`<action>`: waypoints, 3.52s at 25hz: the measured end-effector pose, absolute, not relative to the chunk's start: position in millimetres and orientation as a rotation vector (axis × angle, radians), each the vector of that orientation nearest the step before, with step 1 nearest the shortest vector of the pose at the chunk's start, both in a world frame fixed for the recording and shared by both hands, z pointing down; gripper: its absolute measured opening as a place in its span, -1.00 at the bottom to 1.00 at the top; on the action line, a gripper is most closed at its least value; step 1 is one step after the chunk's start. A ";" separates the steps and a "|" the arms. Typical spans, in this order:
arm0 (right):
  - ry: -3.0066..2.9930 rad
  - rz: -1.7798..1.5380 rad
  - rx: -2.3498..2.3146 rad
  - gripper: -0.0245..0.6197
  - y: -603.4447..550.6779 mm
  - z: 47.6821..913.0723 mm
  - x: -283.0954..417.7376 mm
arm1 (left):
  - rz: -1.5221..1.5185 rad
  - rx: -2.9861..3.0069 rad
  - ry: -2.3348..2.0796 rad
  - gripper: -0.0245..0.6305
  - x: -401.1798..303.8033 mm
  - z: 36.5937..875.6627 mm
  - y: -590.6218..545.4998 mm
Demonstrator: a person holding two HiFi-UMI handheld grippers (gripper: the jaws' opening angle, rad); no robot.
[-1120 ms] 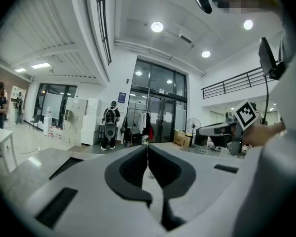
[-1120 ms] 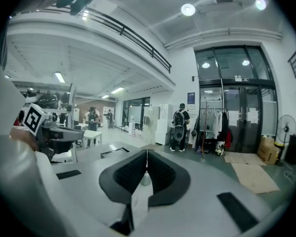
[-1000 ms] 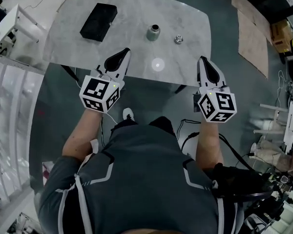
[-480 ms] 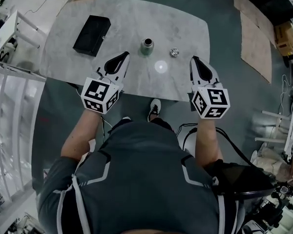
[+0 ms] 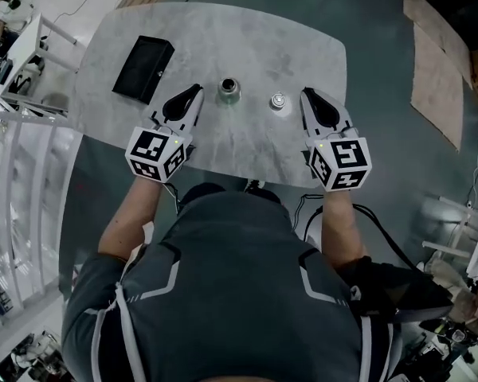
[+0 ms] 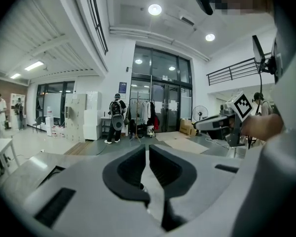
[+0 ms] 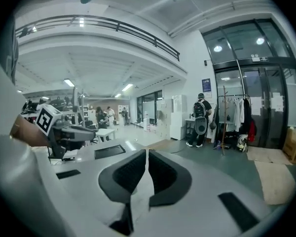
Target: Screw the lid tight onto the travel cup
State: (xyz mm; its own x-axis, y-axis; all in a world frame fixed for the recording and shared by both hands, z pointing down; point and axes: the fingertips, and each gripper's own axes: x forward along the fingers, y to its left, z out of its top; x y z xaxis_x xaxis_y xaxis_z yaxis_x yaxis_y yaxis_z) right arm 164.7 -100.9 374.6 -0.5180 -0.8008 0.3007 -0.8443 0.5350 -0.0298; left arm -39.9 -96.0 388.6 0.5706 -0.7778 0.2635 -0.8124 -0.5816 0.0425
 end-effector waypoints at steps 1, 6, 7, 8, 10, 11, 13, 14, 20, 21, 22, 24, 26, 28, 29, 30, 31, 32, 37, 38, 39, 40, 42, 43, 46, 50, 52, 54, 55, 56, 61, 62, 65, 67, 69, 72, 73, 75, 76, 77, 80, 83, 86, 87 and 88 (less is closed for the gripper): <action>-2.530 0.259 1.368 -0.81 -106.7 377.8 164.5 | 0.335 2.633 -1.350 -0.85 -40.4 390.5 -100.7; -2.510 0.306 1.365 -0.61 -123.9 394.7 157.7 | 0.340 2.609 -1.342 -0.57 -51.6 402.7 -117.9; -2.499 0.314 1.374 -0.52 -124.4 396.5 158.4 | 0.344 2.613 -1.325 -0.49 -51.3 405.8 -118.8; -2.486 0.319 1.387 -0.48 -125.9 397.5 160.1 | 0.347 2.620 -1.307 -0.45 -50.3 408.4 -121.0; -2.457 0.323 1.425 -0.40 -130.3 399.4 162.6 | 0.353 2.629 -1.270 -0.36 -50.1 414.0 -127.6; -2.442 0.327 1.443 -0.33 -132.1 401.8 161.3 | 0.355 2.633 -1.248 -0.24 -52.2 417.8 -130.4; -2.414 0.344 1.464 -0.14 -134.2 409.4 152.3 | 0.366 2.640 -1.204 0.00 -62.1 427.7 -134.1; -2.404 0.355 1.473 -0.10 -134.0 413.0 147.0 | 0.378 2.640 -1.184 0.04 -68.0 433.5 -134.8; -2.286 0.410 1.599 0.05 -129.8 435.0 154.8 | 0.436 2.650 -1.096 0.20 -73.3 460.0 -135.1; -2.271 0.423 1.602 0.05 -128.2 440.5 156.1 | 0.441 2.645 -1.089 0.22 -73.0 463.8 -134.6; -2.259 0.434 1.599 0.06 -127.2 446.1 156.7 | 0.444 2.643 -1.078 0.22 -71.9 467.2 -133.8; -2.238 0.447 1.589 0.06 -127.8 456.7 157.9 | 0.441 2.651 -1.048 0.22 -67.0 473.6 -131.6; -2.227 0.451 1.580 0.06 -130.3 466.0 159.5 | 0.454 2.653 -1.004 0.21 -59.6 485.2 -128.4; -2.218 0.465 1.568 0.06 -131.7 477.9 160.5 | 0.490 2.623 -0.987 0.21 -55.2 503.0 -127.0; -2.212 0.479 1.556 0.06 -131.2 485.6 161.1 | 0.502 2.599 -0.992 0.21 -54.0 512.2 -126.7; -2.205 0.493 1.542 0.06 -130.4 493.8 162.1 | 0.509 2.574 -1.000 0.21 -52.6 521.0 -126.7; -2.197 0.502 1.529 0.05 -130.5 501.9 164.0 | 0.510 2.552 -1.010 0.21 -50.6 528.9 -127.9; -2.188 0.506 1.519 0.05 -132.2 509.7 166.5 | 0.507 2.538 -1.019 0.20 -48.0 535.5 -130.5; -2.154 0.546 1.458 0.05 -140.0 545.3 172.1 | 0.539 2.498 -1.049 0.09 -39.1 562.1 -141.3; -2.147 0.563 1.441 0.05 -140.0 553.3 172.0 | 0.546 2.478 -1.064 0.08 -39.8 568.3 -142.5; -2.139 0.578 1.426 0.05 -140.7 561.8 171.6 | 0.549 2.454 -1.086 0.04 -42.0 574.8 -144.7; -2.131 0.591 1.413 0.05 -142.0 570.7 170.9 | 0.548 2.429 -1.112 -0.03 -45.2 581.4 -147.8; -2.118 0.609 1.391 0.05 -144.7 588.5 169.1 | 0.546 2.388 -1.161 -0.15 -51.5 593.9 -153.1; -2.115 0.616 1.383 0.05 -145.2 596.5 168.5 | 0.550 2.380 -1.175 -0.17 -52.5 599.4 -153.9; -2.122 0.632 1.365 0.05 -144.2 614.1 167.3 | 0.597 2.414 -1.175 -0.16 -46.8 611.5 -151.2; -2.144 0.631 1.335 0.05 -141.6 632.0 162.1 | 0.606 2.458 -1.139 0.06 -35.0 624.4 -147.1; -2.147 0.635 1.329 0.06 -141.1 640.3 161.3 | 0.595 2.462 -1.119 0.15 -28.7 630.5 -146.9; -2.149 0.641 1.329 0.06 -142.5 647.2 161.3 | 0.591 2.463 -1.115 0.21 -24.2 636.6 -150.3; -2.151 0.641 1.328 0.06 -143.9 650.7 160.6 | 0.588 2.465 -1.119 0.23 -23.2 639.3 -153.6; -2.153 0.640 1.324 0.06 -145.1 654.4 159.2 | 0.586 2.468 -1.125 0.24 -22.7 641.6 -157.1; -2.160 0.619 1.288 0.05 -154.6 670.6 154.9 | 0.584 2.508 -1.161 0.25 -11.8 648.0 -175.5; -2.162 0.612 1.289 0.06 -158.7 672.9 153.8 | 0.587 2.521 -1.162 0.25 -9.3 649.7 -178.7; -2.162 0.596 1.300 0.05 -167.9 678.3 151.7 | 0.594 2.541 -1.157 0.25 -3.8 656.7 -182.2; -2.152 0.587 1.309 0.05 -171.6 680.1 152.7 | 0.591 2.541 -1.164 0.25 -1.0 659.1 -185.7; -2.141 0.584 1.310 0.05 -173.4 683.1 152.7 | 0.599 2.545 -1.165 0.25 1.3 662.1 -189.4; -2.128 0.591 1.319 0.05 -175.4 686.0 154.7 | 0.619 2.566 -1.168 0.25 5.0 663.7 -192.7; -2.124 0.591 1.325 0.05 -176.6 685.8 155.8 | 0.622 2.575 -1.174 0.24 5.6 662.9 -193.0; -2.112 0.582 1.334 0.00 -178.3 685.7 157.5 | 0.626 2.592 -1.183 0.20 5.7 661.8 -192.3; -2.106 0.576 1.336 -0.06 -178.5 686.1 158.1 | 0.627 2.595 -1.184 0.19 5.7 662.1 -191.9; -2.103 0.571 1.335 -0.08 -178.4 686.7 158.6 | 0.629 2.595 -1.181 0.19 6.0 662.6 -191.8; -2.099 0.572 1.329 -0.08 -178.2 687.6 159.0 | 0.630 2.592 -1.180 0.19 6.6 663.3 -191.9; -2.097 0.574 1.323 -0.08 -178.5 685.9 159.0 | 0.626 2.591 -1.193 0.19 7.0 661.3 -191.5; -2.100 0.573 1.324 -0.07 -177.6 682.6 160.0 | 0.619 2.607 -1.193 0.19 9.5 656.2 -191.1; -2.101 0.570 1.322 -0.07 -177.5 681.9 160.3 | 0.617 2.623 -1.188 0.20 11.1 654.1 -192.3; -2.101 0.565 1.319 -0.07 -177.5 681.6 160.3 | 0.614 2.641 -1.180 0.22 12.9 652.3 -194.3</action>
State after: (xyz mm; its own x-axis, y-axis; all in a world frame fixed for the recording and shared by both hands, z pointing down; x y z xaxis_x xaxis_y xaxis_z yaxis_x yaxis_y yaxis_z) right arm 160.3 -177.5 681.6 -0.3360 -0.6572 0.6747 -0.9070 0.4187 -0.0438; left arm 12.9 -194.3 652.3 0.5989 -0.6683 0.4412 -0.7446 -0.6675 -0.0004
